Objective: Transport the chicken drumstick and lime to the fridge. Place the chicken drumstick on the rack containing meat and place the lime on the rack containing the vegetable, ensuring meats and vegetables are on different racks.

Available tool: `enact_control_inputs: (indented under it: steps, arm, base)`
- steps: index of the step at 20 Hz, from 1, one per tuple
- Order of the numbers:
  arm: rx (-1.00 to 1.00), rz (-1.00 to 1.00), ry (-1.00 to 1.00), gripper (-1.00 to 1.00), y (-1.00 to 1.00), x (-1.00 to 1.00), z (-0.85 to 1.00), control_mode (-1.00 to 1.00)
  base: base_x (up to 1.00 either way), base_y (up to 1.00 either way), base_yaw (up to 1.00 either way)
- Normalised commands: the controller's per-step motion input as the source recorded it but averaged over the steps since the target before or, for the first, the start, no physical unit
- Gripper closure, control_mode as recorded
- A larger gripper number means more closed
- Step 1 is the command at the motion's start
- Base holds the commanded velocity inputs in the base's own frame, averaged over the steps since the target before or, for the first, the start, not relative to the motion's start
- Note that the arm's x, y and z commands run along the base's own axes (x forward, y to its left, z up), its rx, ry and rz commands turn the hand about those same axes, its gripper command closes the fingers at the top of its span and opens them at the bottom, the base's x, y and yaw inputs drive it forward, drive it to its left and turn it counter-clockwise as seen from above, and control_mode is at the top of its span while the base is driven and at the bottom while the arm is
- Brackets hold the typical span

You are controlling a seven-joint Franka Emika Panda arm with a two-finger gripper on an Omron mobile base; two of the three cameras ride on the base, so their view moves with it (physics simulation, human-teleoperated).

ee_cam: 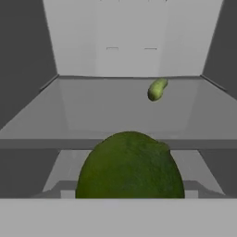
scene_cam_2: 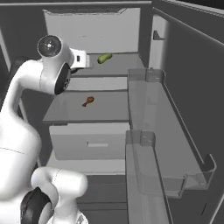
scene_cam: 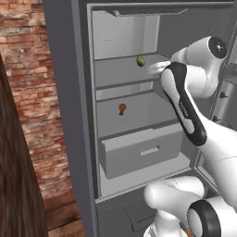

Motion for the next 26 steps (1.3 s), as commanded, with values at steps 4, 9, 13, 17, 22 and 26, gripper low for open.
enact_control_inputs:
  steps: [4, 9, 13, 17, 22, 26]
  arm:
    - [0.03, 0.0, 0.0, 1.0, 0.0, 0.97, -0.31, -1.0]
    - [0.05, 0.01, 0.03, 1.0, 0.0, 0.94, -0.23, -1.0]
    - [0.01, 0.0, 0.03, 1.0, 0.0, 0.89, -0.21, -1.0]
    - [0.0, 0.0, 0.02, 1.0, 0.0, 0.86, -0.18, -1.0]
    - [0.01, 0.0, 0.02, 1.0, 0.0, 0.77, -0.28, -1.0]
    - [0.0, 0.0, 0.11, 1.0, 0.0, 0.63, -0.35, -1.0]
  base:
    - [0.0, 0.0, 0.0]
    - [0.0, 0.0, 0.0]
    - [0.0, 0.0, 0.0]
    - [0.0, 0.0, 0.0]
    - [0.0, 0.0, 0.0]
    - [0.0, 0.0, 0.0]
